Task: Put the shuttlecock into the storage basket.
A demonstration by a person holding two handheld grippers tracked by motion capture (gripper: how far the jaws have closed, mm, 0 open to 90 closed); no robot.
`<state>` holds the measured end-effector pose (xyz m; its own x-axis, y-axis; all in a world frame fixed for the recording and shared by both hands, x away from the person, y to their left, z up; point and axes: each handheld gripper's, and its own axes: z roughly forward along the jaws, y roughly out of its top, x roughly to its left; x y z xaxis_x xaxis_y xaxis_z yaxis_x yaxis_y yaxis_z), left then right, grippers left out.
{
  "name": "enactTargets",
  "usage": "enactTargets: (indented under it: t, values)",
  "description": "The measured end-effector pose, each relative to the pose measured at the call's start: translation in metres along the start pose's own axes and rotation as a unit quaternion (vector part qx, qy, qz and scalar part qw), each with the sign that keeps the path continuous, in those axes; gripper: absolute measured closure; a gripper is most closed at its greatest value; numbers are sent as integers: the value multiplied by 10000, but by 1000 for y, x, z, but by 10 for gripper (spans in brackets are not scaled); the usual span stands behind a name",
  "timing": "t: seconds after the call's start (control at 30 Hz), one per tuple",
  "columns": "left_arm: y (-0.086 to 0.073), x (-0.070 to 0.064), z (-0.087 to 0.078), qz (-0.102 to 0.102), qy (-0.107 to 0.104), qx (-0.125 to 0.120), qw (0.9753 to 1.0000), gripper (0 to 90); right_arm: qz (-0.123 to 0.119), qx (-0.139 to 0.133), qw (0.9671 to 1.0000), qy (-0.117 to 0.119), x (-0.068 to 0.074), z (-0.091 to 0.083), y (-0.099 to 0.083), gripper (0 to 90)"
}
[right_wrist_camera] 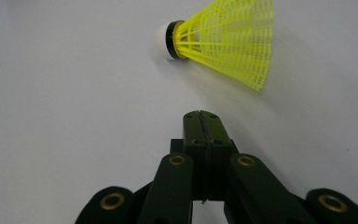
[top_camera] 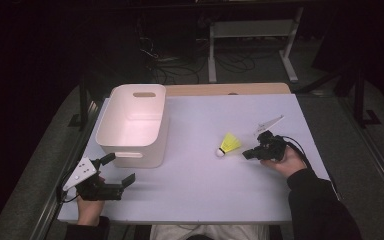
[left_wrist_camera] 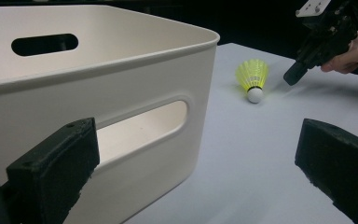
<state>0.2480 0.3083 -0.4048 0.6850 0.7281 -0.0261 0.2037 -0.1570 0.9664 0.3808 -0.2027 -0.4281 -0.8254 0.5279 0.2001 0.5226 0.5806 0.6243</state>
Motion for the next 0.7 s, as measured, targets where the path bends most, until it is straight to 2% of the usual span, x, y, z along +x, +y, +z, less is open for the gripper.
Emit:
enactTargets:
  t: [0.23, 0.3, 0.53, 0.7]
  values:
    - [0, 0, 0, -6, 4, 3, 10000, 0, 84, -18, 9999, 53, -6, 3, 2, 889]
    - [0, 0, 0, -5, 4, 4, 10000, 0, 10, 115, 9999, -20, -8, 2, 5, 889]
    - [0, 0, 0, -3, 4, 7, 10000, 0, -117, 118, 9999, -40, -11, -3, 26, 889]
    - [0, 0, 0, -3, -2, 2, 10000, 0, -185, 189, 9996, -49, -12, -1, 34, 889]
